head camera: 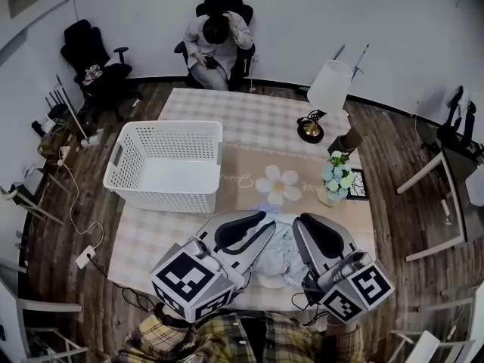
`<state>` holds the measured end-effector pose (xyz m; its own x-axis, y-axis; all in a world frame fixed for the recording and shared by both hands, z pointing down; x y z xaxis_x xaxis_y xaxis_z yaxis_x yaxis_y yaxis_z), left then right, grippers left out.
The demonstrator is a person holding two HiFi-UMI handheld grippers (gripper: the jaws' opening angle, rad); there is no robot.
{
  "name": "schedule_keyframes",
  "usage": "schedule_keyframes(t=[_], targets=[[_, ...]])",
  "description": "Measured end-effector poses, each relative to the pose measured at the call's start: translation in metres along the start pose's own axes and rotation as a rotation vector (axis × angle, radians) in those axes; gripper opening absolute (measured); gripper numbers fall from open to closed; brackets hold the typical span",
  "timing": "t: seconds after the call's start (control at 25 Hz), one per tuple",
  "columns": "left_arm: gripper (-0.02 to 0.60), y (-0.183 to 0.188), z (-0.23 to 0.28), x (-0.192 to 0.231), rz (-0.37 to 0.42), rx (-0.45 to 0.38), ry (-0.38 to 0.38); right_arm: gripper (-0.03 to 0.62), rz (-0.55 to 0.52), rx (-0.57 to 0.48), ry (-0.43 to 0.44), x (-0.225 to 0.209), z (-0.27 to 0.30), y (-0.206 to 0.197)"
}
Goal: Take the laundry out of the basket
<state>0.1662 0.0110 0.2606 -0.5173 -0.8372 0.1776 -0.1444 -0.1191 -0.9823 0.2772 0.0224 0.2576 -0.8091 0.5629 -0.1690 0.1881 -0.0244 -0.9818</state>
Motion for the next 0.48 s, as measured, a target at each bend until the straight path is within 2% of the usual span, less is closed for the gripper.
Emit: schedule_keyframes(t=[0.16, 0.48], targets=[[0.019, 0.014, -0.009, -0.006, 0.031, -0.054, 0.025, 0.021, 0.002, -0.025, 0.069, 0.017, 0.002, 0.012], [0.011, 0.013, -0.012, -0.012, 0.033, -0.064, 0.040, 0.008, 0.006, -0.019, 0.121, 0.024, 0.001, 0.013]])
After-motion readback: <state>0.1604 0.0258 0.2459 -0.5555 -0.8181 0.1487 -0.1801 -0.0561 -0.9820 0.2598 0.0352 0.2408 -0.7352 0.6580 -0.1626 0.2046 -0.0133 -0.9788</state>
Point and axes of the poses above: the fingertips, and each gripper's own axes: z forward along the fingers, x to its left, y out of its top, the point moved 4 cm from there along -z, backward along the fingers, and after that the axes turned 8 degrees about -x, right-handed, at the moved point
